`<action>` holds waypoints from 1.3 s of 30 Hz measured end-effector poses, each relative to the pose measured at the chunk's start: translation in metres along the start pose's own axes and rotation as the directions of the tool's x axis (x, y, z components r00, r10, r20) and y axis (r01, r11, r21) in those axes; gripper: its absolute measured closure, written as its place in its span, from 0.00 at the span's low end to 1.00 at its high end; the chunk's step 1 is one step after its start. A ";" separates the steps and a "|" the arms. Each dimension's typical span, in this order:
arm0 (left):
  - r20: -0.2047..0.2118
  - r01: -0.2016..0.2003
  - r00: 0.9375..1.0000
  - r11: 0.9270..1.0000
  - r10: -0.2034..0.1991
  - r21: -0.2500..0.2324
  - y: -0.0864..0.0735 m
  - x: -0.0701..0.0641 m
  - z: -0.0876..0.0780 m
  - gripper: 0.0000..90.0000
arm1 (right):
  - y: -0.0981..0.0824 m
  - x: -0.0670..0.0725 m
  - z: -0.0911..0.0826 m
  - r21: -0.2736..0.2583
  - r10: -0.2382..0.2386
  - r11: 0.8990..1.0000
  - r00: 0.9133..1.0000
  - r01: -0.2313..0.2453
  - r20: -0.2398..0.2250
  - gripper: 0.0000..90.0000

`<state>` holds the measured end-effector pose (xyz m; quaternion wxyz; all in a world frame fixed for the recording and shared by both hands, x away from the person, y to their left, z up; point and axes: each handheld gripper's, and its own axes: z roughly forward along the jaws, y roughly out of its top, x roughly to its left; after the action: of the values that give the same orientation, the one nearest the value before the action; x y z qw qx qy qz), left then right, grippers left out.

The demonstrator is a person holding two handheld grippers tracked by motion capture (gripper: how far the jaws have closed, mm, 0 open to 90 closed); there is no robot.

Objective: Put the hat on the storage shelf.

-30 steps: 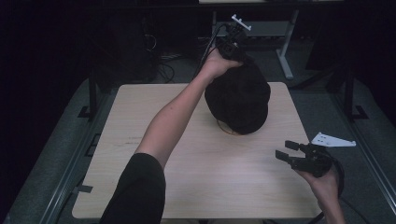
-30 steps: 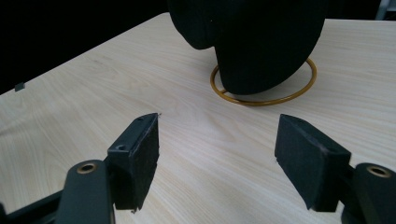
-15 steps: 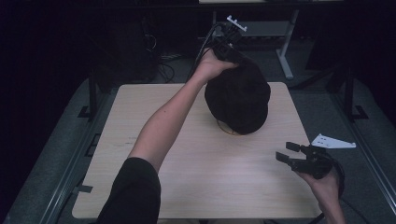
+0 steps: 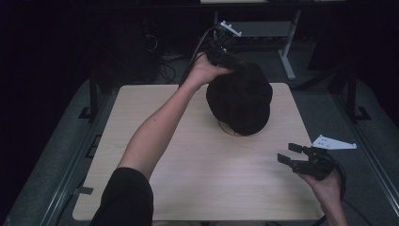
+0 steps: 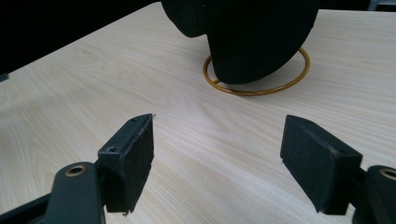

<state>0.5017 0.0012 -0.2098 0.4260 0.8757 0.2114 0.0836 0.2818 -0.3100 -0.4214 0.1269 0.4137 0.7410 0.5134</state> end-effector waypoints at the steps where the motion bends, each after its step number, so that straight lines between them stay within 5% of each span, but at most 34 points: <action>1: -0.001 -0.003 1.000 1.000 0.003 0.004 -0.002 0.000 -0.002 0.62 | 0.000 0.000 0.000 0.003 -0.001 1.000 1.000 0.001 0.000 0.28; 39: -0.040 0.036 0.998 0.998 -0.038 -0.060 -0.110 -0.019 -0.080 0.54 | 0.005 0.015 0.011 0.015 -0.041 0.999 0.999 0.040 0.014 0.25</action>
<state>0.4262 0.1097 -0.2451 0.4487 0.8567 0.2337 0.1001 0.2812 -0.2914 -0.4186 0.1396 0.4033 0.7521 0.5023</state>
